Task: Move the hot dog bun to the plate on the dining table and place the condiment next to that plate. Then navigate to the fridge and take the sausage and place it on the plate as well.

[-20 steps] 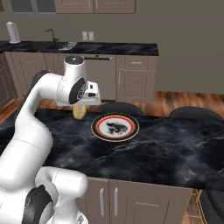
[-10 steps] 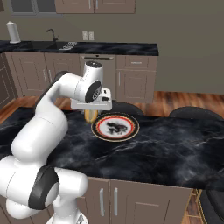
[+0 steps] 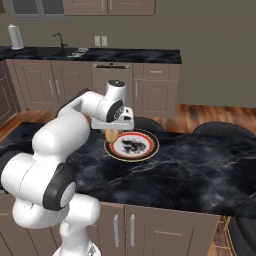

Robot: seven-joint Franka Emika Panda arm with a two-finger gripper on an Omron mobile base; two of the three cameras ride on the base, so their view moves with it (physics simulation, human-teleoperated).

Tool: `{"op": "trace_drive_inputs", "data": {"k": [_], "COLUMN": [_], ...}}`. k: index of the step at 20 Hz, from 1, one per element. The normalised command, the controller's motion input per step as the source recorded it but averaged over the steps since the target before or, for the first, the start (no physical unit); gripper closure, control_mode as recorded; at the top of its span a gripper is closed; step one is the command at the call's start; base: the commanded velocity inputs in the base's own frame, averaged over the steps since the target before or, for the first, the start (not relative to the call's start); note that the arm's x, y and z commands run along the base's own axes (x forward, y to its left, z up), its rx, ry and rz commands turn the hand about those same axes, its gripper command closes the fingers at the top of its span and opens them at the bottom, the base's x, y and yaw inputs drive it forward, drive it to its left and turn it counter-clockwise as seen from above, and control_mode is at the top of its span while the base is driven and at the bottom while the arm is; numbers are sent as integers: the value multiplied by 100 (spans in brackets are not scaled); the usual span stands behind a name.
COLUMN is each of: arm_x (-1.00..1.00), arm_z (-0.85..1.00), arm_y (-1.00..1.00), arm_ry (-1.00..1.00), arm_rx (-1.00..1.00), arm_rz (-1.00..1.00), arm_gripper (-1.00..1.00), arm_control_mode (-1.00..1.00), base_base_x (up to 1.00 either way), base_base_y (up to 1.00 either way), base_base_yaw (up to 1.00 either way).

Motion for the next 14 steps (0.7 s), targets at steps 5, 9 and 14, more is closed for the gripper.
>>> {"op": "trace_drive_inputs", "data": {"k": [5,9,14], "arm_x": [53,47,52], "arm_z": [-35,-33,-31], "arm_y": [-15,-16,-21], "arm_ry": [8,9,10], "arm_rx": [0,0,0], "arm_rz": [0,0,0], "arm_gripper": [100,100,100], "arm_control_mode": [-100,-100,-100], "base_base_x": [0,0,0], "base_base_y": [0,0,0], "base_base_yaw": [0,0,0]}}
